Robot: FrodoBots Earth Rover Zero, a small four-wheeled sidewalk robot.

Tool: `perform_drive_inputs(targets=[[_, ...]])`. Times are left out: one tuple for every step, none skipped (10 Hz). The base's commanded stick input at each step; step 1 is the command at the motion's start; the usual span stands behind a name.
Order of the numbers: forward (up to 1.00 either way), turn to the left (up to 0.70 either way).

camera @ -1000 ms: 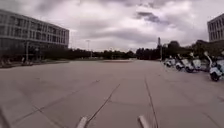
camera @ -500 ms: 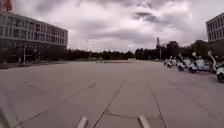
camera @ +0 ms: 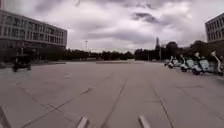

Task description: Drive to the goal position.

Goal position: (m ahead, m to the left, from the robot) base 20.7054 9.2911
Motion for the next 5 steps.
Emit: perform_drive_inputs(targets=[[0.7,0.01],[0.7,0.01],[0.7,0.01],[0.7,0.01],[0.7,0.01]])
